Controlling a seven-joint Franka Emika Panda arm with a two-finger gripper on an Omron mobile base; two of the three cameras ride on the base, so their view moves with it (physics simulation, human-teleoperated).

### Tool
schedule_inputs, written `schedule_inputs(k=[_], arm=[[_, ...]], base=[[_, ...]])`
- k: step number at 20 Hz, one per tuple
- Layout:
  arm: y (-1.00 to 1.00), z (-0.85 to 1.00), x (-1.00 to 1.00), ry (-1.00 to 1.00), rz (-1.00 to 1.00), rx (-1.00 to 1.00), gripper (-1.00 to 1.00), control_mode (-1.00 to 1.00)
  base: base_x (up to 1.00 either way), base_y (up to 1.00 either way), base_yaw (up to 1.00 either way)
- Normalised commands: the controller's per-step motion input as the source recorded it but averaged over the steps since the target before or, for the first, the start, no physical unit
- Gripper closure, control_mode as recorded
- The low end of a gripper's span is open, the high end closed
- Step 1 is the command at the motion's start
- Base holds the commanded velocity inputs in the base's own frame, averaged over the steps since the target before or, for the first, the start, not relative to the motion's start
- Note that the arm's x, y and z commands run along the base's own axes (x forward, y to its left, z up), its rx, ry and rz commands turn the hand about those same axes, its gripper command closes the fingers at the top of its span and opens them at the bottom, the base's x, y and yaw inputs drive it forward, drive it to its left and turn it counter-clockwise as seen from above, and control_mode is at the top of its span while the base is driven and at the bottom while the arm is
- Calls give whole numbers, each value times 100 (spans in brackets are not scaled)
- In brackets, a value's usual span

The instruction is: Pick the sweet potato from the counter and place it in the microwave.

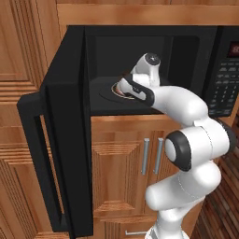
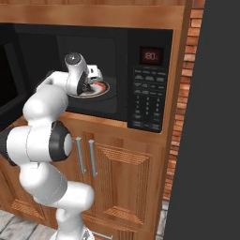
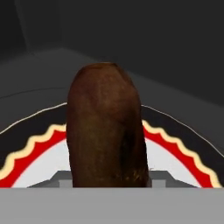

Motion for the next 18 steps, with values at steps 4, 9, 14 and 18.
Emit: schedule_inputs(k=[4, 9, 14, 18], arm=[[-8, 0, -4, 0, -2, 0, -100, -100], [-16, 0, -5, -3, -4, 0, -100, -100], [-20, 8, -46, -12, -1, 1, -100, -100], [-5, 13, -100, -14, -2, 5, -100, -100]], base=[[0, 0, 0], [0, 0, 0], [0, 0, 0], [0, 0, 0]])
